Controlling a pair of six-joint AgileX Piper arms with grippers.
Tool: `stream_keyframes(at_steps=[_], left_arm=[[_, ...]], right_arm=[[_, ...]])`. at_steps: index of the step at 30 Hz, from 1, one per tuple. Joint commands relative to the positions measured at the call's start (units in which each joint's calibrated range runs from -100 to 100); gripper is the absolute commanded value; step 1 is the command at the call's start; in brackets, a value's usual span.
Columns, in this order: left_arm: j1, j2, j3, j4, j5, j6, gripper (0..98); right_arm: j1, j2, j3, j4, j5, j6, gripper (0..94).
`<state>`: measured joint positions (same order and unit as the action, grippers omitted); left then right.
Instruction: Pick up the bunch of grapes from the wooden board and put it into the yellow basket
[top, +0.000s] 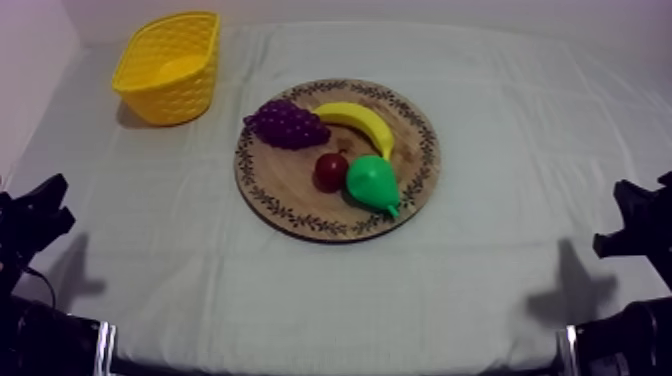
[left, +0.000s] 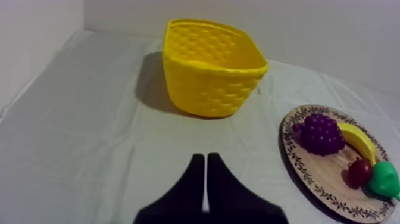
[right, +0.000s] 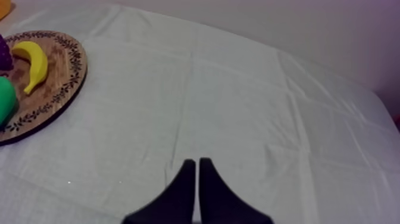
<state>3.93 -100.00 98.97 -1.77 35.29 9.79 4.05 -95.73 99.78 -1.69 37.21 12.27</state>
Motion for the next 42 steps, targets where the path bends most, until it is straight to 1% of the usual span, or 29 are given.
stream_keyframes(at_steps=[1, 19, 23, 25, 27, 28, 29, 31, 32, 33, 34, 36, 38, 42], left_arm=[[0.01, 0.0, 0.03, -0.01, 0.04, 0.05, 0.0], [0.01, 0.0, 0.03, -0.01, 0.04, 0.0, 0.0], [0.49, 0.03, 0.05, -0.06, 0.26, -2.68, 0.0], [0.86, 0.42, 0.18, -0.52, -0.41, -2.01, 0.0], [1.02, 2.09, 0.2, -0.37, -1.73, -1.5, 0.0], [1.09, 3.51, 0.08, 0.22, -2.8, -1.94, 0.0], [1.13, 5.27, -0.2, 1.59, -4.33, -3.51, 0.0], [1.47, 9.7, -1.58, 6.17, -7.64, -8.9, 0.0], [1.79, 12.25, -2.8, 8.2, -8.95, -11.02, 0.0], [2.17, 14.88, -4.36, 9.62, -9.87, -12.59, 0.0], [2.59, 17.63, -6.13, 10.61, -10.52, -13.72, 0.0], [3.51, 23.15, -10.19, 11.77, -11.35, -15.38, 0.0], [4.33, 28.43, -14.67, 12.33, -11.75, -16.85, 0.0], [5.28, 37.61, -23.41, 12.59, -11.99, -19.3, 0.0]], right_arm=[[0.01, -0.02, -0.01, 0.01, -0.04, 0.01, 0.5], [0.01, -0.02, -0.01, 0.01, -0.04, 0.01, 0.5], [0.01, -0.02, -0.01, 0.01, -0.04, 0.01, 0.5], [0.01, -0.02, -0.01, 0.01, -0.04, 0.01, 0.5], [0.01, -0.02, -0.01, 0.01, -0.04, 0.01, 0.5], [0.01, -0.02, -0.01, 0.01, -0.04, 0.0, 0.5], [0.01, -0.02, -0.01, 0.01, -0.04, 0.0, 0.5], [0.01, -0.02, -0.01, 0.01, -0.04, 0.01, 0.5], [0.01, -0.02, -0.01, 0.01, -0.04, 0.0, 0.5], [0.01, -0.02, -0.01, 0.01, -0.04, 0.0, 0.5], [0.01, -0.02, -0.01, 0.01, -0.04, 0.0, 0.5], [0.01, -0.02, -0.01, 0.01, -0.04, 0.01, 0.5], [0.01, -0.02, -0.01, 0.01, -0.04, 0.01, 0.5], [0.01, -0.02, -0.01, 0.01, -0.04, 0.01, 0.5]])
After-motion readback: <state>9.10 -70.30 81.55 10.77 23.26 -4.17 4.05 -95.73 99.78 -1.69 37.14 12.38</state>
